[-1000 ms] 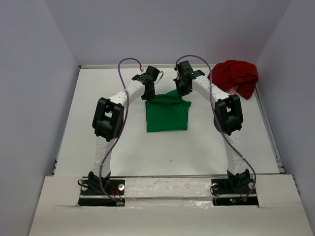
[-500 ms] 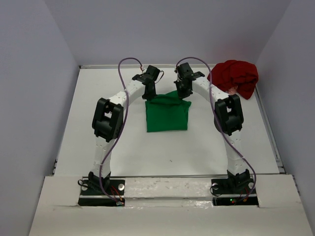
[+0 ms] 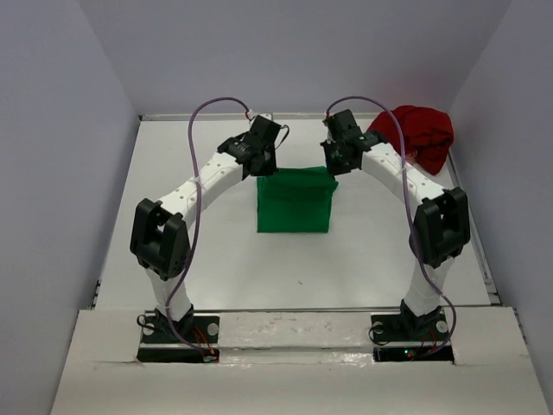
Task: Fold and stack the t-shirts
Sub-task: Fold the tshirt
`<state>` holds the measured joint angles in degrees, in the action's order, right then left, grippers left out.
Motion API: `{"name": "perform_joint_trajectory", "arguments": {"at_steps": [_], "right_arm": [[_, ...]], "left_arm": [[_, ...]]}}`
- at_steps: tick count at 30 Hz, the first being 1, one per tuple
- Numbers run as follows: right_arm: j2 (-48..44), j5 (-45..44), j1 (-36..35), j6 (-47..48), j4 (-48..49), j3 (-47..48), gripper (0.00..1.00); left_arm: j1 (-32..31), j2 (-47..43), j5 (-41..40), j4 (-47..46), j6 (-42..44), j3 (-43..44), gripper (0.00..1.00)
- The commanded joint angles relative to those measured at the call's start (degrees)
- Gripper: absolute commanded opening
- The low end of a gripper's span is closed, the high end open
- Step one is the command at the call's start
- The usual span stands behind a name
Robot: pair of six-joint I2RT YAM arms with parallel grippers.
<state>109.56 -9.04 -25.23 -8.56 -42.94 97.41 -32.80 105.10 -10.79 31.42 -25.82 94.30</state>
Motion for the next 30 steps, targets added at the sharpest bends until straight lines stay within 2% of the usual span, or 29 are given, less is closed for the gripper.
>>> {"name": "perform_joint_trajectory", "arguments": {"at_steps": [1,8,11,18,20,24,27,30], "right_arm": [[-6.96,-2.12,-2.18,-1.99,-0.92,-4.93,0.0],[-17.17,-4.75,-8.51,-6.47,-4.08,-13.98,0.0],[-23.58,-7.73,-13.95,-11.64,-7.15,-17.94,0.0],[-31.59,-14.07,-32.65,-30.25,-14.18,-27.16,0.0],[-31.95,-16.0,-36.44,-36.84,-16.2,-27.88,0.0],[-28.88,-21.01,-45.68,-47.39,-26.11,-25.52,0.0],[-23.36,-23.13,-51.47,-55.13,-31.49,-22.71,0.0],[-21.15,-22.96,-55.61,-59.54,-32.65,-21.12,0.0]], "left_arm": [[-1.65,-6.83,-1.07,1.27,-0.54,-4.21,0.0],[-8.76,-19.29,-1.78,2.15,-5.28,-13.96,0.0],[-13.34,-24.65,-1.08,2.07,-9.06,-20.62,0.0],[-22.83,-34.16,-1.43,2.68,-17.76,-31.98,0.0],[-25.82,-36.27,-0.99,2.6,-20.04,-35.22,0.0],[-30.56,-38.56,-1.17,2.6,-23.47,-38.66,0.0],[-33.02,-40.05,-1.17,2.94,-25.49,-40.77,0.0],[-34.61,-40.59,-0.73,3.12,-26.73,-42.18,0.0]]}}
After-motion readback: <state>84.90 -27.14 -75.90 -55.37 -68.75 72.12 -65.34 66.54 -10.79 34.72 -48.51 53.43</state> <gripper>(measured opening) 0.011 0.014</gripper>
